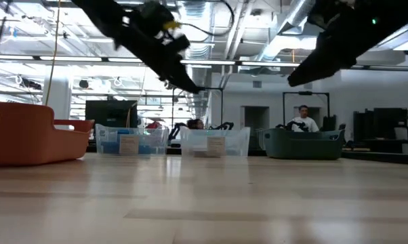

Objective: Sort blocks
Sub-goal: Return to Home Position

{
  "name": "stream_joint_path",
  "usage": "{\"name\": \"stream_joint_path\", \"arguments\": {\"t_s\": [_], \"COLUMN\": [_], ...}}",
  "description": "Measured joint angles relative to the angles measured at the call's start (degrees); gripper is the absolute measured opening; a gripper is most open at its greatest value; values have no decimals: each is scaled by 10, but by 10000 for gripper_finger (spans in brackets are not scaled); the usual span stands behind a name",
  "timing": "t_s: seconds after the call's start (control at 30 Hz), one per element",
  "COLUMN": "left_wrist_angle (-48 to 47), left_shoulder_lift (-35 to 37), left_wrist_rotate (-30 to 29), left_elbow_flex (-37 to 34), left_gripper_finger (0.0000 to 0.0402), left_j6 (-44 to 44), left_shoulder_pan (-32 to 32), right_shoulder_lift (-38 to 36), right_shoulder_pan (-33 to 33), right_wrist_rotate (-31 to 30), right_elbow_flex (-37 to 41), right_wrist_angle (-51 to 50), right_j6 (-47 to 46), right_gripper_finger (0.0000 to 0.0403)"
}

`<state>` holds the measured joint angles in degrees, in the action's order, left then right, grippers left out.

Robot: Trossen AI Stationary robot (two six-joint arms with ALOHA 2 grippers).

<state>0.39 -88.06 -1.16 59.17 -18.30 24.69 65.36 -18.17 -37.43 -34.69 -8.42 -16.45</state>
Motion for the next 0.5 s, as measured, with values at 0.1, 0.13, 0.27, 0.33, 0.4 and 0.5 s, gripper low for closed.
{"name": "stream_joint_path", "arguments": {"t_s": [0.1,0.13,0.27,0.33,0.4,0.5], "left_wrist_angle": [25,39,60,69,83,123], "left_shoulder_lift": [62,83,161,200,239,289], "left_wrist_rotate": [-25,-35,-67,-89,-122,-146], "left_elbow_flex": [-63,-87,-178,-218,-255,-320], "left_gripper_finger": [212,205,182,174,168,161], "left_j6": [3,6,31,43,51,55], "left_shoulder_pan": [-37,-49,-103,-131,-156,-189], "right_shoulder_lift": [-65,-86,-156,-182,-210,-250], "right_shoulder_pan": [9,14,39,57,81,129], "right_wrist_rotate": [1,12,87,113,126,152], "right_elbow_flex": [53,72,149,176,197,229], "right_wrist_angle": [36,56,170,214,223,224], "right_j6": [15,29,101,128,144,148], "right_gripper_finger": [286,286,286,286,286,286]}}
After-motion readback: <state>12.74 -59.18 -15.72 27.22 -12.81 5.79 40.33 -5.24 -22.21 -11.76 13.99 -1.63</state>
